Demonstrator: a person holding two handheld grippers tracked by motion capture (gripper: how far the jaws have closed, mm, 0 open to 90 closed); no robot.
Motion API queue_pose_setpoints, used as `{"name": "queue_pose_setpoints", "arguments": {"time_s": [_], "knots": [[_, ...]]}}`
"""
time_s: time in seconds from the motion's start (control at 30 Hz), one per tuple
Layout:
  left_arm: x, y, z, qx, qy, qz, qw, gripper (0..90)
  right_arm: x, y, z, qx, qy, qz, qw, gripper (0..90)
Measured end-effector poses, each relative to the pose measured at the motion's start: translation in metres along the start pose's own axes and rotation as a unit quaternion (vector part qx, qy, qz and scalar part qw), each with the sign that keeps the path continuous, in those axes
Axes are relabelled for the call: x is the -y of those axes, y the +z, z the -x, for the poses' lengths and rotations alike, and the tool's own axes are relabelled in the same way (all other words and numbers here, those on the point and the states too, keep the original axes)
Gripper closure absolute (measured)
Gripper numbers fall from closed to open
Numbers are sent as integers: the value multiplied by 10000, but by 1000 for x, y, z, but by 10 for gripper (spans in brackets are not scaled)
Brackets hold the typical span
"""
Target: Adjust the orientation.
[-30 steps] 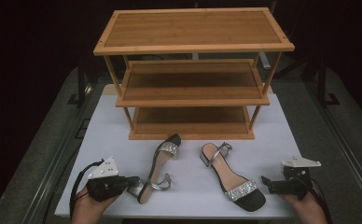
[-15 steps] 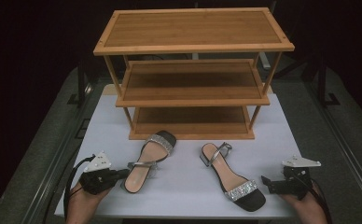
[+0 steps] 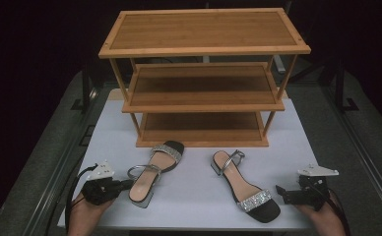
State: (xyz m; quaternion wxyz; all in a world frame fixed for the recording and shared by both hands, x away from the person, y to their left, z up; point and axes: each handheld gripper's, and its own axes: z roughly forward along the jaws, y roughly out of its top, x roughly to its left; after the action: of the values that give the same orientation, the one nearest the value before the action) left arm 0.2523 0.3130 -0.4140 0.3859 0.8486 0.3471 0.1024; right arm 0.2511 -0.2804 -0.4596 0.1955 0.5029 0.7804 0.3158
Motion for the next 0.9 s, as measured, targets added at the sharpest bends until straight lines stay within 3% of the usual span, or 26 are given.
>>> {"name": "queue_pose_setpoints", "arguments": {"time_s": [0.2, 0.3, 0.43, 0.57, 0.9], "knots": [[14, -20, 3, 106, -114, 162, 9997, 842, 0, 0, 0, 0, 0, 6, 10000, 0], [21, -25, 7, 259, -120, 231, 9993, 836, 0, 0, 0, 1, -1, 7, 10000, 0], [20, -18, 11, 305, -16, 141, 9994, 836, 0, 0, 0, -1, 2, -3, 10000, 0], [19, -16, 12, 351, -39, 187, 9992, 855, 0, 0, 0, -1, 1, 2, 10000, 0], [14, -6, 26, 737, 120, 156, 9971, 872, 0, 0, 0, 2, -5, 3, 10000, 0]]}}
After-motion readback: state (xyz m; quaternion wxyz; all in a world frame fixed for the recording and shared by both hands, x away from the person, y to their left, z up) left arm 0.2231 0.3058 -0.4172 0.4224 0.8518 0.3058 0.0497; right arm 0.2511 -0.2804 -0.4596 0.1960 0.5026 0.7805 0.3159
